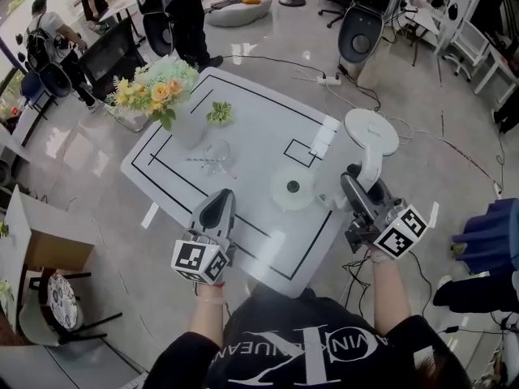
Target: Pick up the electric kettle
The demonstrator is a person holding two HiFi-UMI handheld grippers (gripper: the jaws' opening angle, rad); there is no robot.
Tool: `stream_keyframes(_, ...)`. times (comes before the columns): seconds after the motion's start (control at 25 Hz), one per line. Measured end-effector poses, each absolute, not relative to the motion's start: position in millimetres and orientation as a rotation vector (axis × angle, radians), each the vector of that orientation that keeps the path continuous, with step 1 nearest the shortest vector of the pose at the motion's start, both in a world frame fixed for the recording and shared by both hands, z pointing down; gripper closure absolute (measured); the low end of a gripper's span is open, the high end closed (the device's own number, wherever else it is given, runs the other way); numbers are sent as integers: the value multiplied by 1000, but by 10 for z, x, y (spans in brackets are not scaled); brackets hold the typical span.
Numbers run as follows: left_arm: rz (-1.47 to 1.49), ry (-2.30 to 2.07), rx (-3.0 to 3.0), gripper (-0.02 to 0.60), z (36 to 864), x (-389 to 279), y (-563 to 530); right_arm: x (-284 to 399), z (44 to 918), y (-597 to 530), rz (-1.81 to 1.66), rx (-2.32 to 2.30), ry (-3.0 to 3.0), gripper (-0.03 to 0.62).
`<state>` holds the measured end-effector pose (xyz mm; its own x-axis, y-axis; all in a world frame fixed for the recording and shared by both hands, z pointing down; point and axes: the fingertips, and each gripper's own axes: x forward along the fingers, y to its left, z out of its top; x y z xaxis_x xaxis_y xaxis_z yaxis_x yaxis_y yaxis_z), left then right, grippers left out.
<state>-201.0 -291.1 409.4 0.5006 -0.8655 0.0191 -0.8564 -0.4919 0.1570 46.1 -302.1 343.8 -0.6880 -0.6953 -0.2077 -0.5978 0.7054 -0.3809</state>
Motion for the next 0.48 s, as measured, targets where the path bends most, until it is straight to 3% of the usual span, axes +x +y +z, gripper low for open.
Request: stream_keyframes(0.48,-108,-1482,2614,554,4016,-1934,-2997,673,3414,-2984,-385,-1087,2549,474)
